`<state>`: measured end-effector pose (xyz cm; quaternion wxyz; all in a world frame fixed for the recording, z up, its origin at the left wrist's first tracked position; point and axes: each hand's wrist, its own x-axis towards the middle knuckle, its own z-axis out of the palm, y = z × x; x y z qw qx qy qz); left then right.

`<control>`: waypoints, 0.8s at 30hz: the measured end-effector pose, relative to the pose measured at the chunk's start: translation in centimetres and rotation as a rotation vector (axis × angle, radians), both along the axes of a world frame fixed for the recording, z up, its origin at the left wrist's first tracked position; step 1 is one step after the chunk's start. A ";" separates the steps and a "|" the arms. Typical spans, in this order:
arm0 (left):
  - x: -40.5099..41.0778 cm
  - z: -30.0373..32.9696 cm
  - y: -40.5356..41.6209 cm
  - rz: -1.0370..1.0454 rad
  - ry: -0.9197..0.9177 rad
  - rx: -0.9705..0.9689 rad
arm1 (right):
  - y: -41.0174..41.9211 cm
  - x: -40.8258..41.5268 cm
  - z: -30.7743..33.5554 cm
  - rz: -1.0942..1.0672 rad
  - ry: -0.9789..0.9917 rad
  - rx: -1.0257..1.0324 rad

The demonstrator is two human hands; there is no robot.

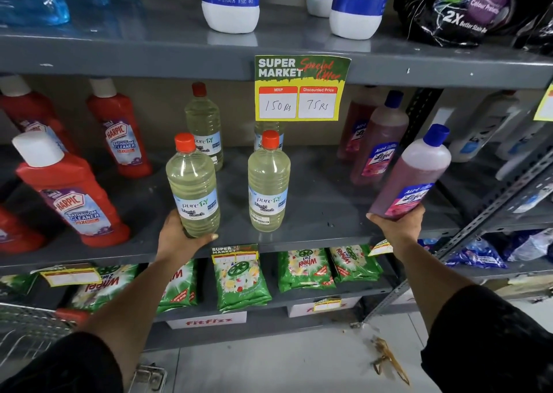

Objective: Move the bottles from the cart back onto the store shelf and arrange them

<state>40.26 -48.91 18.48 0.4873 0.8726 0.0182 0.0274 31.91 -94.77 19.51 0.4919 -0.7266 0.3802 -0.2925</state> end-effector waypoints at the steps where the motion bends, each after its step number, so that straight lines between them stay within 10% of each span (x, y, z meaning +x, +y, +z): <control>1: -0.1 0.0 0.0 -0.003 0.003 0.006 | 0.1 0.0 0.1 -0.001 -0.003 0.002; 24: -5.1 0.0 1.8 0.106 -0.133 0.098 | 5.7 -3.4 3.1 -0.123 -0.221 0.221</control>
